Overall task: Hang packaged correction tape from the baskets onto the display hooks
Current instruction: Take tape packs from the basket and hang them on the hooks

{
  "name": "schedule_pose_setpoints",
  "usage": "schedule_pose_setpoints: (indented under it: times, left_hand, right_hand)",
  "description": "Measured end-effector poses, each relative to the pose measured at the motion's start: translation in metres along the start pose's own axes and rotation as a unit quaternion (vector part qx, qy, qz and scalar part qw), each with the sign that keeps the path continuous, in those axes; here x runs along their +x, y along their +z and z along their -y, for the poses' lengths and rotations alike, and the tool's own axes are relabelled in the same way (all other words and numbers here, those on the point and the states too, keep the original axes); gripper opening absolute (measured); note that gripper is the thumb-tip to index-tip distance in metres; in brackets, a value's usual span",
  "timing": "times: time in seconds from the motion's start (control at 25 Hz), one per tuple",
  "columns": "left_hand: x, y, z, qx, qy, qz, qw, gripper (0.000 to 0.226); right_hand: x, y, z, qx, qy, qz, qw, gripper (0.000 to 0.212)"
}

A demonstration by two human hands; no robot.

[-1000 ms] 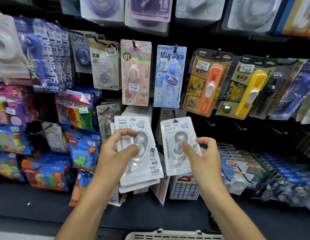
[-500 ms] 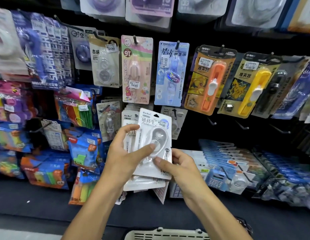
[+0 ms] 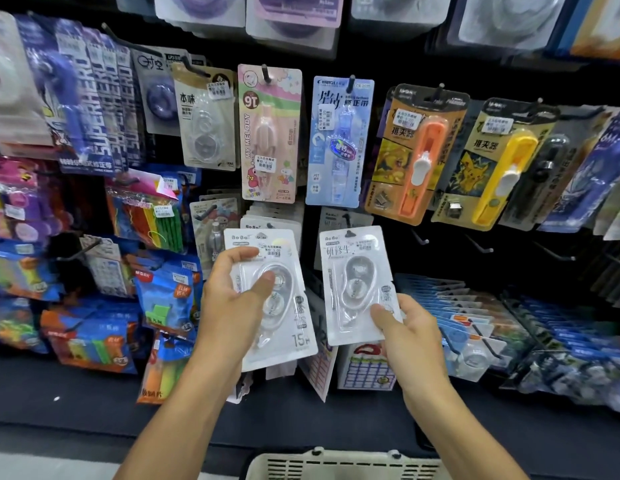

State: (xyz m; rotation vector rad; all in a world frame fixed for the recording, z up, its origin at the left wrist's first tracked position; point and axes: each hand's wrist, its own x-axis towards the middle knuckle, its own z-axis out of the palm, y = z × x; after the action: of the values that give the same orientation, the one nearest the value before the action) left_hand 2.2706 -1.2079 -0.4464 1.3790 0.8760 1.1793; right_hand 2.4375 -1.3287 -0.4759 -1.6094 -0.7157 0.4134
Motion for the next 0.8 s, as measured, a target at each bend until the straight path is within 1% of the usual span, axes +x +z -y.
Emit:
schedule_pose_setpoints:
  times: [0.04, 0.08, 0.12, 0.16, 0.2, 0.24, 0.28, 0.36, 0.4, 0.44, 0.48, 0.52, 0.56, 0.6, 0.64, 0.68, 0.72, 0.8]
  left_hand:
    - [0.000, 0.001, 0.000, -0.001, 0.003, -0.004, 1.000, 0.026]
    - [0.000, 0.001, 0.000, -0.001, 0.004, -0.005, 1.000, 0.026]
    - [0.000, 0.002, 0.001, -0.001, 0.003, -0.004, 1.000, 0.027]
    - [0.000, 0.003, 0.002, -0.005, 0.000, 0.001, 1.000, 0.030]
    - [0.000, 0.005, 0.003, -0.010, 0.000, 0.008, 1.000, 0.035]
    - [0.001, 0.006, 0.004, -0.015, 0.003, 0.019, 1.000, 0.041]
    - [0.001, 0.008, 0.005, -0.017, 0.006, 0.035, 0.999, 0.047]
    - [0.004, 0.013, 0.007, -0.032, 0.010, 0.077, 0.997, 0.055]
    - [0.005, 0.016, 0.008, -0.037, 0.013, 0.103, 0.994, 0.058]
    - [0.006, 0.019, 0.010, -0.028, 0.020, 0.124, 0.992, 0.061]
    - [0.007, 0.021, 0.011, -0.001, 0.035, 0.140, 0.990, 0.062]
    - [0.008, 0.021, 0.013, 0.050, 0.054, 0.149, 0.986, 0.062]
    - [0.009, 0.020, 0.018, 0.129, 0.078, 0.146, 0.978, 0.063]
    - [0.012, 0.018, 0.023, 0.240, 0.100, 0.131, 0.957, 0.064]
    - [0.015, 0.016, 0.029, 0.362, 0.118, 0.108, 0.918, 0.066]
    - [0.016, 0.013, 0.034, 0.450, 0.124, 0.092, 0.879, 0.069]
    - [0.018, 0.012, 0.037, 0.495, 0.117, 0.091, 0.856, 0.071]
    - [0.022, 0.011, 0.042, 0.515, 0.096, 0.110, 0.844, 0.078]
  right_hand:
    - [-0.001, 0.002, 0.001, 0.008, 0.012, 0.005, 1.000, 0.016]
    - [0.002, 0.004, 0.002, 0.040, 0.051, 0.011, 0.998, 0.019]
    - [0.005, 0.006, 0.005, 0.101, 0.108, 0.031, 0.989, 0.033]
    - [0.008, 0.007, 0.006, 0.169, 0.163, 0.061, 0.970, 0.049]
    - [0.009, 0.008, 0.009, 0.203, 0.195, 0.080, 0.956, 0.066]
    - [0.007, 0.010, 0.011, 0.192, 0.189, 0.106, 0.957, 0.068]
    - [0.004, 0.013, 0.012, 0.159, 0.166, 0.142, 0.963, 0.060]
    - [-0.005, 0.022, 0.013, 0.132, 0.120, 0.214, 0.960, 0.039]
    - [-0.008, 0.026, 0.012, 0.135, 0.110, 0.223, 0.959, 0.031]
    - [-0.008, 0.029, 0.012, 0.127, 0.099, 0.204, 0.966, 0.025]
    - [-0.007, 0.030, 0.012, 0.117, 0.083, 0.170, 0.975, 0.020]
    - [-0.004, 0.031, 0.012, 0.104, 0.069, 0.131, 0.984, 0.017]
    - [0.000, 0.029, 0.011, 0.090, 0.059, 0.091, 0.990, 0.015]
    - [0.003, 0.026, 0.010, 0.073, 0.048, 0.055, 0.995, 0.015]
    - [0.006, 0.022, 0.008, 0.056, 0.033, 0.026, 0.998, 0.016]
    - [0.007, 0.017, 0.006, 0.045, 0.016, 0.011, 0.999, 0.018]
    - [0.006, 0.013, 0.004, 0.043, 0.000, 0.011, 0.999, 0.022]
    - [0.001, 0.005, -0.001, 0.026, -0.015, 0.029, 0.999, 0.030]
